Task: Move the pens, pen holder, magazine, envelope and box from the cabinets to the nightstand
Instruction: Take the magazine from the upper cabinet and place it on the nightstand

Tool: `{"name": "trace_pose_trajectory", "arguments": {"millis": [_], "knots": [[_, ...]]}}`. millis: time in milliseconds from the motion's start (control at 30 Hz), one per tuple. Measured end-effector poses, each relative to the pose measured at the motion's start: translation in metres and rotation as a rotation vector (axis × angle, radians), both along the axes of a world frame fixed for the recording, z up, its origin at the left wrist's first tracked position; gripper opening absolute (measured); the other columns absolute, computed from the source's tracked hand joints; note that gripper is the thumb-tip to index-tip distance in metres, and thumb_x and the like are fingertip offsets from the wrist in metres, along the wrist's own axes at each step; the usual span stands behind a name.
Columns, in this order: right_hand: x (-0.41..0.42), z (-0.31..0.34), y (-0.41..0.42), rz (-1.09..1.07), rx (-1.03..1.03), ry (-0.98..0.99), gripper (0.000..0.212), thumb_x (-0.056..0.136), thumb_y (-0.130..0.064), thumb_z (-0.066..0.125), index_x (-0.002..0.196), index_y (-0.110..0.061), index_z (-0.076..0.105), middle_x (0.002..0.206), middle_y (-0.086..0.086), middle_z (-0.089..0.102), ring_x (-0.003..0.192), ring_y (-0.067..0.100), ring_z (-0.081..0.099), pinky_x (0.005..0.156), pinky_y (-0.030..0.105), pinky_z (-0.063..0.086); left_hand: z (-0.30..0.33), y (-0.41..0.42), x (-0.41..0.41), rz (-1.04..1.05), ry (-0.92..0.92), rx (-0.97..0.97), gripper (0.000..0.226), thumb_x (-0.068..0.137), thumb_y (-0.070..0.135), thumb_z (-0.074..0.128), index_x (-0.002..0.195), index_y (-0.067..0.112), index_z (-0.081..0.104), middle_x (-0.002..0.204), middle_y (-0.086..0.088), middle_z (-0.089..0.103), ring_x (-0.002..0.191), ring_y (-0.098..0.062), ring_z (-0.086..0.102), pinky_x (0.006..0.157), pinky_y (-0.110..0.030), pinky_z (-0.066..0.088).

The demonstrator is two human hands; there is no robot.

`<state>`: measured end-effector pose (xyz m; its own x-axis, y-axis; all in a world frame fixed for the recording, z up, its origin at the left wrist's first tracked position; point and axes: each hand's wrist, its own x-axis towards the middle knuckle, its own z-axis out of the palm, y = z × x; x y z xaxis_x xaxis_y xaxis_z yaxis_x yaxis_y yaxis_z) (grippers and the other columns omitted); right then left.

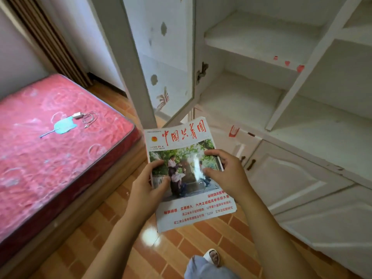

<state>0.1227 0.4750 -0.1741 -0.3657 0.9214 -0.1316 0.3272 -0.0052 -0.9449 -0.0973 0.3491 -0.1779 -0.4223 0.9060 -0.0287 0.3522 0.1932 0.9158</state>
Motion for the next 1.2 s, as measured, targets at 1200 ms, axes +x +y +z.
{"name": "trace_pose_trajectory", "arguments": {"millis": [1200], "knots": [[-0.437,0.013,-0.462,1.239,0.536,-0.217,0.057,0.091,-0.029,0.078,0.143,-0.031,0.054,0.135,-0.011,0.064,0.11,0.011,0.065,0.089,0.038,0.06,-0.021,-0.582,-0.206,1.156,0.29,-0.181,0.044,0.09,0.031,0.073,0.131,0.033,0.058,0.11,0.005,0.059,0.087,-0.015,0.063,0.069,-0.041,0.059]]}}
